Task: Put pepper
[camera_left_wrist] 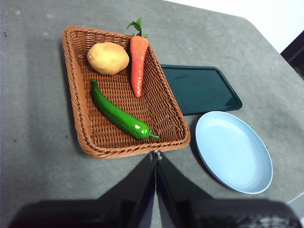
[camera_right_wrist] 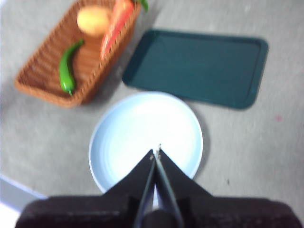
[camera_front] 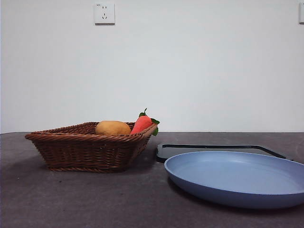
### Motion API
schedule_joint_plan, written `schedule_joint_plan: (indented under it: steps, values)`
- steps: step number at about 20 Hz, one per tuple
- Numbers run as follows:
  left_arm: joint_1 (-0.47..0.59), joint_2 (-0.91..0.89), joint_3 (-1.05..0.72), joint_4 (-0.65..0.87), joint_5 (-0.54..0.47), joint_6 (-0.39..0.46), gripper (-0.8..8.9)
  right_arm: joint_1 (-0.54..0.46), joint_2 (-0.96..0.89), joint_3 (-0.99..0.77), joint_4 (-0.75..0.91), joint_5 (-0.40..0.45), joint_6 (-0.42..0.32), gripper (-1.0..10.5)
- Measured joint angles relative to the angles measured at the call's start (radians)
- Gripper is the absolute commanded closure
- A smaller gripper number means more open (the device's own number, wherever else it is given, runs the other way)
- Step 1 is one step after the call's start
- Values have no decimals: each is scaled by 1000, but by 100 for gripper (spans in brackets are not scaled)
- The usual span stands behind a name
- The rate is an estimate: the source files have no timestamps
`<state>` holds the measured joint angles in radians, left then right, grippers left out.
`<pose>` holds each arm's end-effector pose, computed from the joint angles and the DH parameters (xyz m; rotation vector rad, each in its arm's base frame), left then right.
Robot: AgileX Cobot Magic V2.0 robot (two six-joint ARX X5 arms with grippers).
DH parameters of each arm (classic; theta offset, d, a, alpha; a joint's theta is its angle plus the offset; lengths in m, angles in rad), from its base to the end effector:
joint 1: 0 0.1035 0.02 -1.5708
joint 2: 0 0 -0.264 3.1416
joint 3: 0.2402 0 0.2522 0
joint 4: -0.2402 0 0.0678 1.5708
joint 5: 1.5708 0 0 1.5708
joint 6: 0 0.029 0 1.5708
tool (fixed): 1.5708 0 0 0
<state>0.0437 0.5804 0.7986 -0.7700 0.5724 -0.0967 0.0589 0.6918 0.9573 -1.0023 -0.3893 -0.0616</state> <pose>0.1045 -0.0112 0.3115 -0.2615 0.5571 -0.4896 0.1066 0.0173 0.3305 0.0643 0.7188 0.4497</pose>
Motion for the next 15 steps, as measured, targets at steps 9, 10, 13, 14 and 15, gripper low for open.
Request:
schedule_joint_plan:
  steps: [9,10,13,14,15]
  values:
    - [0,-2,0,-2,3,4,462,0,80,0,0,0,-13,661]
    - [0,-2,0,-2,3,3,462,0,106,0,0,0,-13,661]
    - [0,-2,0,-2,3,3,462,0,232,0,21,0,-13,661]
    - [0,-2,0,-2,3,3,462,0,275,0,39,0,-13,661]
    - [0,-2,0,-2,3,3,462,0,329,0,57,0,-13,661]
